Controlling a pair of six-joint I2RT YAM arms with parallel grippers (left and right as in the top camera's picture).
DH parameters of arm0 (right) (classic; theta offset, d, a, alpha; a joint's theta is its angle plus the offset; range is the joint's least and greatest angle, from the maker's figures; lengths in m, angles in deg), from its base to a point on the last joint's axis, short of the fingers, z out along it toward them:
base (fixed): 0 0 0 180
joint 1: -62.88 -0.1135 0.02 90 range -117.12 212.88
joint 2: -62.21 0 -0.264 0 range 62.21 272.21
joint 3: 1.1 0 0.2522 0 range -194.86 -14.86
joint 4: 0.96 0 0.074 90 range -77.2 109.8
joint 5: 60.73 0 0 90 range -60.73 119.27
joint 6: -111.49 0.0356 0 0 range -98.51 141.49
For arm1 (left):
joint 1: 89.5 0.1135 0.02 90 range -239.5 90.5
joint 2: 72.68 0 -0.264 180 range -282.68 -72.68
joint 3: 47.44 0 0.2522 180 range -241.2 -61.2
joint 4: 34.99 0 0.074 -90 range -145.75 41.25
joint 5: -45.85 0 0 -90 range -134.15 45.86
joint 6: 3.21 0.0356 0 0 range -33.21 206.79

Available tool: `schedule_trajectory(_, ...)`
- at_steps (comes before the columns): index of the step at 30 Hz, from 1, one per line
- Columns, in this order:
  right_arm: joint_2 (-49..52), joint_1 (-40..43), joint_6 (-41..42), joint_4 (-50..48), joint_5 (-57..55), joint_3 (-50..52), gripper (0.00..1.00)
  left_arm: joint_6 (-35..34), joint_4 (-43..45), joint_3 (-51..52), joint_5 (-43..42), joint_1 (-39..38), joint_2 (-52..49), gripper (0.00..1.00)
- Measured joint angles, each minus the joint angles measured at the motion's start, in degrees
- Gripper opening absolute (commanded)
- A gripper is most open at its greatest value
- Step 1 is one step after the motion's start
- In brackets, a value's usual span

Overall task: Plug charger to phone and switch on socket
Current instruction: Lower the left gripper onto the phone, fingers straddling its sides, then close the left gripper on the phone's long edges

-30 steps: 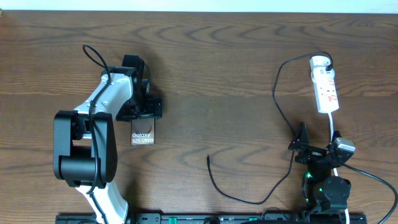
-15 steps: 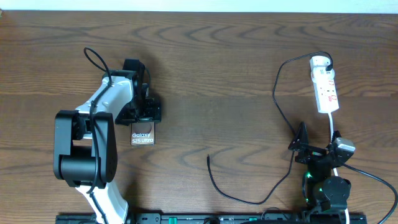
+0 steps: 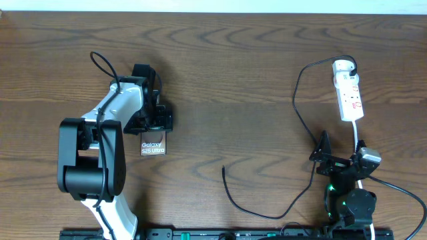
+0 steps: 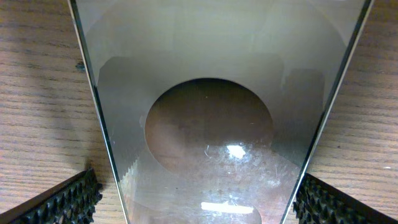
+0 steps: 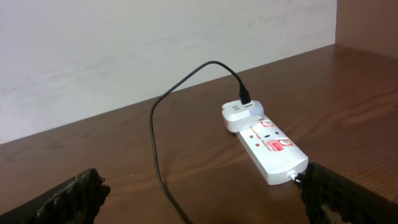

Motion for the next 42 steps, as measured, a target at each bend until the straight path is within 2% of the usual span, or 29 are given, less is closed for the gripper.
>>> schedule_trajectory(12,0.0,0.0,0.0,0.0,0.0,0.0,0.99,0.42,0.2,0.11,0.61,-2.19,0.0,0.98)
schedule_trajectory(42,0.0,0.0,0.0,0.0,0.0,0.0,0.99,1.86,-0.13,0.13,0.57,-2.19,0.0,0.99)
